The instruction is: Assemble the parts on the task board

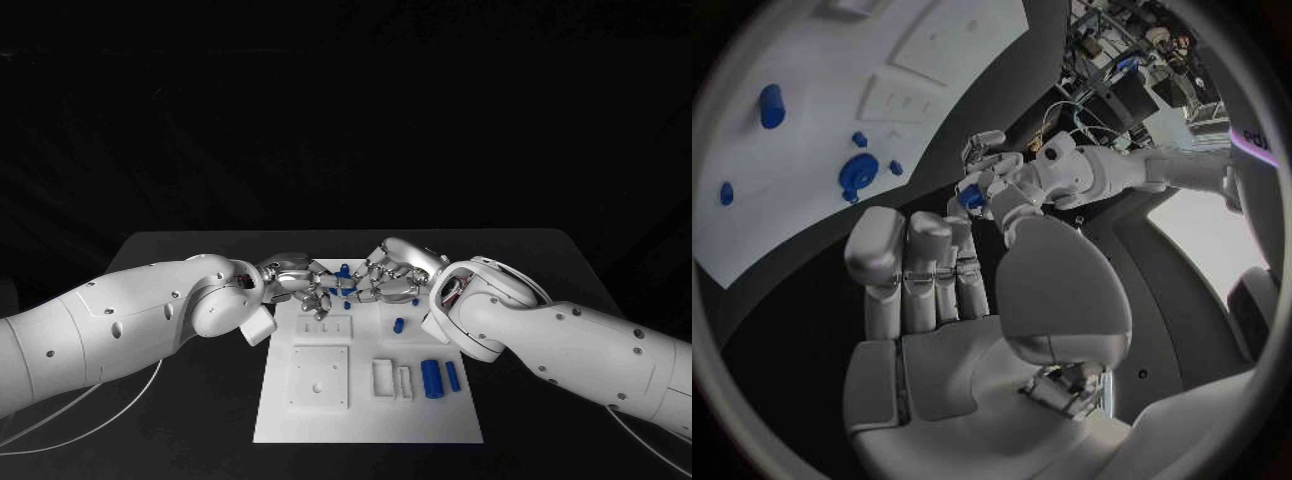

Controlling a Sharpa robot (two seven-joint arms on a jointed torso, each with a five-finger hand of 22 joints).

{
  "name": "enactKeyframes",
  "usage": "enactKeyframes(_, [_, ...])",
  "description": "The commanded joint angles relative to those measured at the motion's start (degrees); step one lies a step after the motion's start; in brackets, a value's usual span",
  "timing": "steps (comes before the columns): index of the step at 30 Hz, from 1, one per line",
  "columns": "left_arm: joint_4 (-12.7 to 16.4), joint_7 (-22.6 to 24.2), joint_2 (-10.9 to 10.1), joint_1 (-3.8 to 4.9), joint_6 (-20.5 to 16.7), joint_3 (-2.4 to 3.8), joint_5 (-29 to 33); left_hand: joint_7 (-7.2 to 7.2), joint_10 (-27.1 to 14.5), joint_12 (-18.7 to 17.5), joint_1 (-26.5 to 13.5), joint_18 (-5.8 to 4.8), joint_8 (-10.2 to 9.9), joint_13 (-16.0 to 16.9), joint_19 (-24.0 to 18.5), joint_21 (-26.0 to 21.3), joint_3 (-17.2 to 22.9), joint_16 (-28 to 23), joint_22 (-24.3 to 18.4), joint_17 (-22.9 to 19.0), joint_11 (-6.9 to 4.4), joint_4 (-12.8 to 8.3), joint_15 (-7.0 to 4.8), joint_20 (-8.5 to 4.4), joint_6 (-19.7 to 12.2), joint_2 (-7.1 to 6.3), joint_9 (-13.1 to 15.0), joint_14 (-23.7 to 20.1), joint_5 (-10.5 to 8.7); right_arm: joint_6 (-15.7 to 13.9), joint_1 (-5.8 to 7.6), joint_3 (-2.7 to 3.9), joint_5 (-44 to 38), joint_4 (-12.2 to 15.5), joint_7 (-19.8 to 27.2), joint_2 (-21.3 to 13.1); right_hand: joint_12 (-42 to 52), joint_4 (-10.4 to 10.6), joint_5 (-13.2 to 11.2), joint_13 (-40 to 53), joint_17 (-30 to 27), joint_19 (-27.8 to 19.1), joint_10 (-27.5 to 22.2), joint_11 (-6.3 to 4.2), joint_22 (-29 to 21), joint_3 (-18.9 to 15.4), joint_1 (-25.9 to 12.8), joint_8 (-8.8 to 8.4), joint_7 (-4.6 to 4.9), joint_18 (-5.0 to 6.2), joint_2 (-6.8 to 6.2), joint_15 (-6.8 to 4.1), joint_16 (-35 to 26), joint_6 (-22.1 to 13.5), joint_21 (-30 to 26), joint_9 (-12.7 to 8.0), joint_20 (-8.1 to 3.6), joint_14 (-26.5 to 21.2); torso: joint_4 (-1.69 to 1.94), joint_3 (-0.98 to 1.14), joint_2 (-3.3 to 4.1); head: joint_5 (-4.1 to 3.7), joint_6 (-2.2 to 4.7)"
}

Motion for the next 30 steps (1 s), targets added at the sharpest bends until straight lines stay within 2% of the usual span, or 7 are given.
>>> enactKeyframes(1, [0.6,0.9,0.4,0.04,1.6,0.11,0.3,-1.28,-0.5,0.1,0.3,-0.43,0.2,0.0,-0.3,-0.3,0.9,0.2,1.1,-0.1,-0.02,-0.4,-0.01,-0.05,1.0,0.64,0.3,-0.6,0.52,-0.4,-0.12,-0.03,-1.1,-0.1,-1.6,0.1,-0.3,0.1,0.4,0.1,0.3,1.2,0.6,0.04,7.1,0.5,-0.6,0.37,-1.82,-0.89,0.6,-0.11,0.3,2.3,0.2,0.6,-0.36,0.5,0.02,-0.03,0.01,0.02,0.0])
enactKeyframes(5, [0.5,0.9,0.4,0.03,1.5,0.11,0.2,-1.0,-0.3,0.1,0.7,-0.43,1.0,-0.1,-0.3,0.0,3.5,0.6,1.2,-0.2,0.04,-1.7,-0.08,-0.19,0.9,2.22,2.8,-0.5,2.2,-0.4,-0.15,-0.03,-1.2,-0.1,-1.8,0.1,-0.4,0.3,0.9,0.2,0.3,1.2,0.6,0.0,7.2,0.5,-1.2,0.38,-1.86,-0.9,0.51,-0.12,0.2,2.3,0.2,0.7,-0.37,0.5,0.03,-0.06,-0.03,0.03,0.02])
enactKeyframes(9, [0.5,0.8,0.4,-0.01,1.1,0.11,0.0,-1.01,-0.2,0.4,-0.4,-0.43,1.8,0.0,-0.4,0.4,5.0,0.9,1.2,-0.3,0.0,-2.9,-0.09,-0.25,0.3,2.88,5.3,-0.5,2.42,-0.2,-0.18,-0.03,-1.3,0.0,-1.9,0.1,-0.4,0.6,1.2,0.3,0.5,1.2,0.8,-0.05,7.2,0.6,-1.8,0.39,-1.94,-0.92,0.37,-0.15,0.3,2.5,0.4,0.7,-0.4,0.6,0.03,-0.04,-0.02,-0.01,0.02])
enactKeyframes(18, [0.3,0.6,0.4,-0.06,-0.5,0.1,-0.7,-0.95,-0.4,1.2,-1.7,-0.43,5.7,0.5,-0.6,1.4,6.4,1.5,1.2,-0.5,-0.06,-4.9,-0.21,-0.42,-1.2,3.76,3.9,-0.3,2.8,0.0,-0.34,-0.03,-1.3,0.2,-1.9,-0.1,-0.4,1.6,2.0,0.5,0.7,1.3,1.0,-0.1,7.2,-0.6,-2.8,0.37,-2.04,-0.95,-0.1,-0.18,0.2,2.7,0.6,0.5,-0.45,0.8,-0.02,0.02,0.0,0.01,0.08])
enactKeyframes(22, [0.2,0.5,0.4,-0.07,-0.8,0.1,-1.0,-0.97,-0.3,1.2,-1.7,-0.43,6.1,0.5,-0.6,1.5,6.4,1.5,1.2,-0.5,-0.07,-5.1,-0.23,-0.45,-1.3,3.86,3.7,-0.4,2.85,0.0,-0.41,-0.03,-1.4,0.3,-2.0,-0.2,-0.5,2.1,2.0,0.7,0.8,1.3,1.0,-0.12,7.2,-1.4,-2.5,0.38,-2.04,-0.97,-0.06,-0.19,0.1,2.8,0.6,0.3,-0.46,0.8,0.02,0.01,0.02,-0.03,0.05])
enactKeyframes(23, [0.2,0.4,0.4,-0.07,-0.8,0.1,-1.1,-0.95,-0.4,1.3,-2.0,-0.39,7.2,0.5,-0.7,1.8,6.5,1.6,1.2,-0.7,-0.07,-5.6,-0.22,-0.43,-1.8,4.02,2.7,-0.4,2.9,-0.1,-0.42,-0.03,-1.4,0.3,-2.0,-0.2,-0.5,2.1,2.0,0.7,0.8,1.3,1.0,-0.12,7.2,-1.4,-2.5,0.38,-2.04,-0.97,-0.06,-0.19,0.1,2.8,0.6,0.3,-0.46,0.8,0.05,0.0,0.02,-0.04,0.04])
enactKeyframes(30, [0.2,0.0,0.3,-0.07,-0.5,0.1,-1.7,-0.95,-0.3,1.3,-1.9,-0.41,7.4,0.5,-0.7,1.9,6.5,1.6,1.2,-0.7,-0.08,-5.8,-0.24,-0.46,-1.9,4.0,2.5,-0.4,2.91,-0.7,-0.46,-0.02,-1.4,0.0,-2.3,-0.4,-1.2,2.5,2.0,0.3,0.7,1.2,0.6,-0.01,7.1,-1.8,-2.4,0.34,-1.88,-0.92,-0.36,-0.15,-0.3,2.5,0.1,0.1,-0.43,0.7,0.02,0.02,0.01,-0.06,0.02])
